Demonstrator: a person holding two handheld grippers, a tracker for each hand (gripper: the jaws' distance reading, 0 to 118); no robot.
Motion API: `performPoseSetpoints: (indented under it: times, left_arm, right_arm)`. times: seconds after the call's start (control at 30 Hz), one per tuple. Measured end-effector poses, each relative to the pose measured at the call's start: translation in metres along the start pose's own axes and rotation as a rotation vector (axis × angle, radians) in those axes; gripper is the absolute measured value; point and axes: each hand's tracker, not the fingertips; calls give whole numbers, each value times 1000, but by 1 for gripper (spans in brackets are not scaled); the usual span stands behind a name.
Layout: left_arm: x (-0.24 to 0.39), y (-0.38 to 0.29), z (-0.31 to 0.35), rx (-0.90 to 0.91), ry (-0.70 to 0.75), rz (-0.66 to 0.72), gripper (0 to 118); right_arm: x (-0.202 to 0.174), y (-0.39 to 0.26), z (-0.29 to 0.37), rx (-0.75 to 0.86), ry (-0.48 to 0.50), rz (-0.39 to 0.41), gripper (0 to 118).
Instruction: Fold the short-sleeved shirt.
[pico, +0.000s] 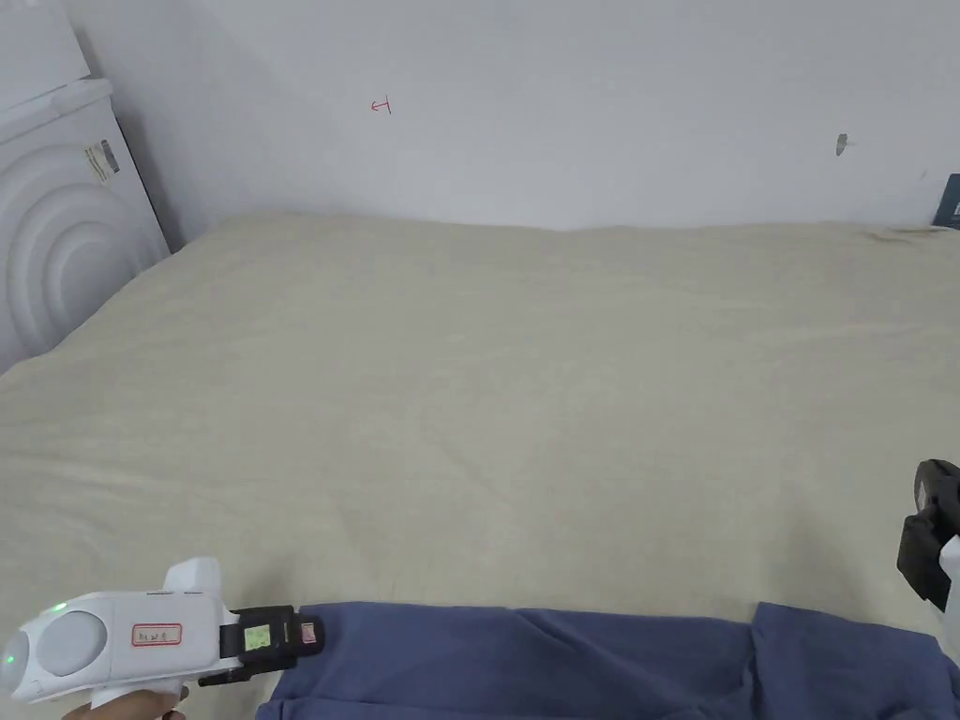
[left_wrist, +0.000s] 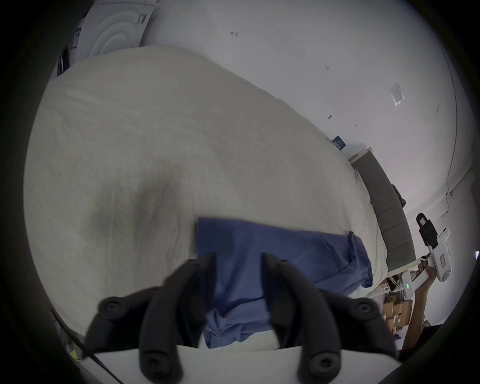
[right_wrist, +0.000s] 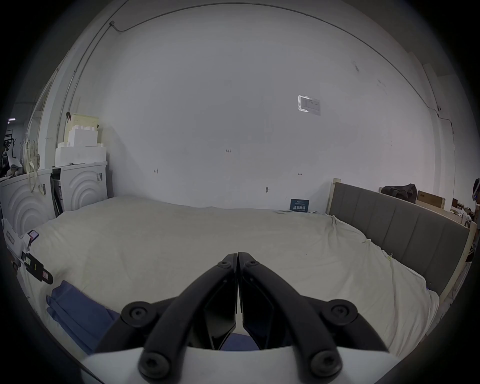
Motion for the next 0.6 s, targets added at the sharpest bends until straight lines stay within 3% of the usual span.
performPoseSetpoints:
  times: [0.07,0.43,0.53,0.57,0.6]
  left_arm:
    - [-1,0,-10,-42,16,-16,70]
    - [20,-8,-39,-137,22,-69,70]
    - [27,-10,-41,-154,22,-102,68]
    - [30,-10,-42,-161,29,-112,64]
    - [32,-10,-42,-163,36,-126,54]
  right_arm:
    - [-2,-2,0,-8,5,5,0]
    - [6,-10,1,-35,-8,-2,0]
    - [10,-11,2,-38,-13,-6,0]
    - [11,-12,3,-39,-15,-7,0]
    - [11,-12,3,-41,-16,-7,0]
